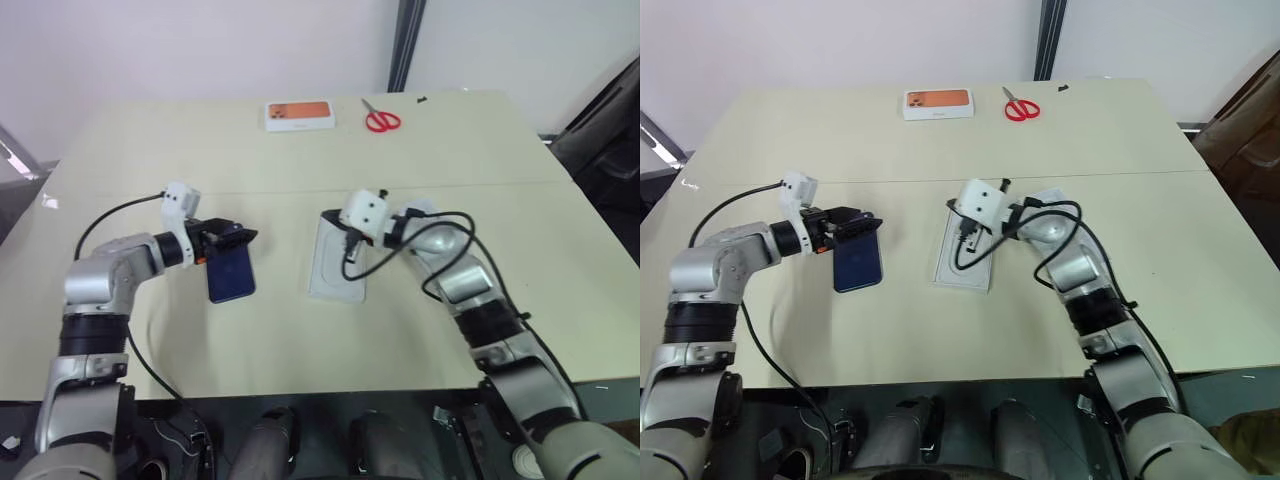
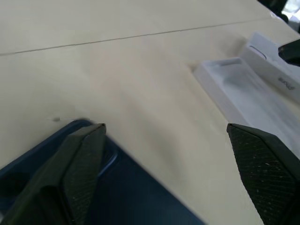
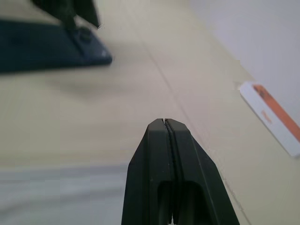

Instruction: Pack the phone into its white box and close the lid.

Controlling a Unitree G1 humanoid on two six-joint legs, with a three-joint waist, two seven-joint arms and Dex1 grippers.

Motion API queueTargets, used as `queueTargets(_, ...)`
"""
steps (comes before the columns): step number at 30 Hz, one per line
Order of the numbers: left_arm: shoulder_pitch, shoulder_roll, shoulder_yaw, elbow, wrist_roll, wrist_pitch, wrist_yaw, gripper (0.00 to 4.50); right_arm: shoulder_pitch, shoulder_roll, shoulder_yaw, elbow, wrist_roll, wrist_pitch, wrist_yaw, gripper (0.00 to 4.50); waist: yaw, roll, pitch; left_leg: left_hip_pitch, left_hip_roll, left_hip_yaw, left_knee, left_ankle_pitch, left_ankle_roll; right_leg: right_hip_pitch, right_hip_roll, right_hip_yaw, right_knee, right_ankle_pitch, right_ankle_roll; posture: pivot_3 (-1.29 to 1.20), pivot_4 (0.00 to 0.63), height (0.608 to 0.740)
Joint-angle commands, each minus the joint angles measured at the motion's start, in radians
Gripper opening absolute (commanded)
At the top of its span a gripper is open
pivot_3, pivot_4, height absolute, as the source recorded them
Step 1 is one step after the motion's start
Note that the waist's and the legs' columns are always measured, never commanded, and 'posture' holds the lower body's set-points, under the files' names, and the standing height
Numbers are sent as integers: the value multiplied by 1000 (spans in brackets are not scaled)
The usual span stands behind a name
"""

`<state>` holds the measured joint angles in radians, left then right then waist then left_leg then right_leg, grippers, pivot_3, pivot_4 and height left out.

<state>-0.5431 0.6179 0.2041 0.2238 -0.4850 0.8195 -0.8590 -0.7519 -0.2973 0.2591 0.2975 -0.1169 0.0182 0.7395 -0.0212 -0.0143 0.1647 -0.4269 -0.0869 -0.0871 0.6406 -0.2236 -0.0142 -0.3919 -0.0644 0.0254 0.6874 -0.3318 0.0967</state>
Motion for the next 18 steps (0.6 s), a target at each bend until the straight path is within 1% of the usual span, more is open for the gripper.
queueTargets(1, 42, 60, 106, -66, -86, 102, 3, 4490, -60, 84, 48, 43, -35, -23, -57, 0, -2, 0, 0, 0, 0, 0, 0, 0, 0, -1, 0, 0, 0, 0, 0, 0, 150, 734)
queueTargets(3, 76, 88, 147, -85, -119, 166, 17, 4490, -98, 136, 84, 103, -84, -33, -108, 0, -10, 0, 0, 0, 0, 0, -1, 0, 0, -3, 0, 0, 1, 0, 0, 0, 150, 734)
queueTargets(5, 112, 112, 171, -92, -130, 213, 41, 4490, -125, 185, 111, 154, -106, -17, -128, 0, -14, 0, 0, 0, 0, 0, -2, 0, -1, -4, 0, 0, 1, 0, 0, 0, 150, 734)
queueTargets(9, 171, 141, 203, -103, -137, 245, 69, 4490, -138, 246, 171, 216, -134, -7, -109, 0, -20, 0, 0, 0, 0, -1, -3, 1, -1, -4, 0, 0, 1, 0, 0, 0, 150, 734)
queueTargets(11, 172, 134, 224, -95, -156, 299, 102, 4490, -141, 258, 210, 240, -161, -11, -94, 0, -19, 0, 0, 0, 0, -1, -3, 1, -1, -4, 0, -1, 1, 0, 0, 0, 150, 734)
queueTargets(14, 159, 115, 238, -64, -156, 335, 160, 4490, -149, 278, 250, 273, -186, -10, -80, 0, -22, -1, 0, 0, -1, -2, -3, 1, -1, -4, 0, -1, 1, 0, 0, 0, 150, 734)
queueTargets(16, 152, 104, 218, -50, -137, 328, 186, 4490, -162, 287, 269, 309, -213, 3, -87, 0, -23, -1, 0, 1, 0, -2, -4, 1, -2, -5, 0, -1, 1, 0, 0, 0, 150, 734)
queueTargets(18, 144, 89, 210, -52, -152, 339, 185, 4490, -172, 293, 273, 342, -229, 18, -94, 0, -23, -1, 0, 1, -1, -2, -5, 1, -2, -5, 0, -1, 1, 0, 0, 0, 150, 734)
